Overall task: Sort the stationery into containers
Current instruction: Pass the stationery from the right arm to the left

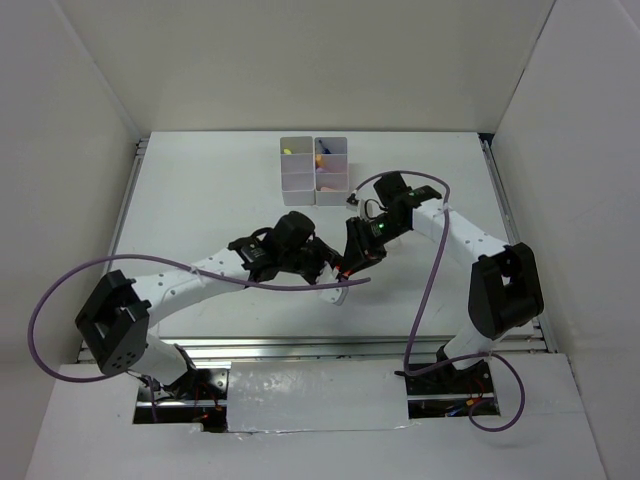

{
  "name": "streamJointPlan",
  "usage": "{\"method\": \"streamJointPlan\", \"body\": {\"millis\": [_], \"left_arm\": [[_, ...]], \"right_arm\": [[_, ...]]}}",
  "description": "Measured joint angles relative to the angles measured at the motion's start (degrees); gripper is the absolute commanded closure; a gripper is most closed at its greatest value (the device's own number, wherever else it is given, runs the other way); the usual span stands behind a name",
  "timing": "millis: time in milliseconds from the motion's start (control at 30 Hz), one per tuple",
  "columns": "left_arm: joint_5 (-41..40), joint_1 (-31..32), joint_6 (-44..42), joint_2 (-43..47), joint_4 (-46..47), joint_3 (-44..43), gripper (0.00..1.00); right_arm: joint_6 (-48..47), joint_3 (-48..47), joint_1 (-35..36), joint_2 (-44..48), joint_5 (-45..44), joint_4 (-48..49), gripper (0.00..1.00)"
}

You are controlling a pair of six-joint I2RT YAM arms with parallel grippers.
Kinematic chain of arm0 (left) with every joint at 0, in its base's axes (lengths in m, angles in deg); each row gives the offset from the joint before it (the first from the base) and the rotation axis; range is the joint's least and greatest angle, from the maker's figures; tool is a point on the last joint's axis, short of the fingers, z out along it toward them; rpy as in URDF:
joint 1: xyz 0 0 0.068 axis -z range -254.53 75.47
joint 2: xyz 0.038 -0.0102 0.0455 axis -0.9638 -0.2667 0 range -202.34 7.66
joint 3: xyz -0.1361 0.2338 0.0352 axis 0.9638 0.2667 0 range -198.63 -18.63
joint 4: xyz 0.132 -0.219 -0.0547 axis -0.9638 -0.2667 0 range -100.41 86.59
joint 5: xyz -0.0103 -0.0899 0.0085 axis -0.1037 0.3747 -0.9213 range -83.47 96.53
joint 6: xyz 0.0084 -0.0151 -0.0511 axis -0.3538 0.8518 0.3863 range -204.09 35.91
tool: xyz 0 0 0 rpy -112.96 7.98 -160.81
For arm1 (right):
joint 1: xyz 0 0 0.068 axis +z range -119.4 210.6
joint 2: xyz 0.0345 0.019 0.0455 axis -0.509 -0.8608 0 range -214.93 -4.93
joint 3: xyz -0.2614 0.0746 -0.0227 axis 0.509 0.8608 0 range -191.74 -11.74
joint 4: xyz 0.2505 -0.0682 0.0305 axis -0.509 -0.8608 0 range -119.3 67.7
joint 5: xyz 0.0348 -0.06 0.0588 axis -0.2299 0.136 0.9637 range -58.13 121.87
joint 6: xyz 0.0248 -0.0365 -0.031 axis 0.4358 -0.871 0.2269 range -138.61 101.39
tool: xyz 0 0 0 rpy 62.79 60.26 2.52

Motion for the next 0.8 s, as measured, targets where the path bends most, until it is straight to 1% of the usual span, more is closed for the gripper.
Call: {"method": "streamJointPlan", "body": {"millis": [100, 200, 233, 300, 333, 367, 400, 433, 500, 533, 567, 600, 700, 800], "left_arm": [[-0.33, 0.17, 0.02, -0.68, -0.04, -0.59, 0.51], [-0.42, 0.42, 0.04, -0.94, -0.26, -0.98, 0.57], [-0.42, 0.57, 0.07, -1.16, -0.35, -1.29, 0.63], [-0.44, 0.76, 0.2, -1.57, -1.16, -1.79, 0.7], [-0.42, 0.76, 0.15, -1.73, -1.66, -1.86, 0.76], [-0.37, 0.79, 0.13, -1.88, -2.05, -2.08, 0.8], [-0.33, 0.81, 0.26, -2.03, -2.47, -2.4, 0.88], [-0.26, 0.83, 0.33, -2.08, -2.6, -2.51, 0.91], [0.11, 0.81, 1.09, -2.05, -2.69, -2.58, 1.0], [0.39, 0.81, 1.68, -2.05, -2.67, -2.58, 1.0], [0.52, 0.81, 1.92, -2.05, -2.54, -2.58, 1.0], [0.85, 0.76, 2.67, -2.05, -2.34, -2.58, 1.0], [2.56, -0.04, 5.46, -1.84, -2.05, -2.54, 1.0], [5.33, -2.01, 9.4, -0.96, -2.45, -2.36, 1.0]], "right_arm": [[0.39, 0.0, 0.02, -0.09, 0.35, -0.02, 1.0], [0.85, -0.02, 0.02, -0.17, 0.87, -0.02, 1.0], [1.01, -0.02, 0.02, -0.2, 1.01, -0.04, 1.0], [1.11, -0.04, 0.0, -0.26, 1.11, -0.13, 1.0], [1.2, -0.04, -0.04, -0.28, 1.07, -0.22, 1.0], [1.2, -0.04, -0.04, -0.35, 1.11, -0.33, 0.96], [1.18, -0.04, -0.09, -0.46, 1.31, -0.46, 0.93], [1.11, -0.04, -0.2, -0.59, 1.62, -0.59, 0.88], [0.33, -0.07, -0.68, -0.9, 2.75, -1.18, 0.8], [-0.17, -0.11, -1.03, -1.11, 3.48, -1.55, 0.69], [-0.63, -0.15, -1.38, -1.29, 3.98, -1.92, 0.62], [-1.55, -0.33, -2.12, -1.49, 4.68, -2.6, 0.47], [-5.68, -1.81, -4.59, -1.99, 7.82, -5.53, 0.26], [-9.49, -4.26, -9.25, -2.01, 10.14, -7.54, 0.19]]}}
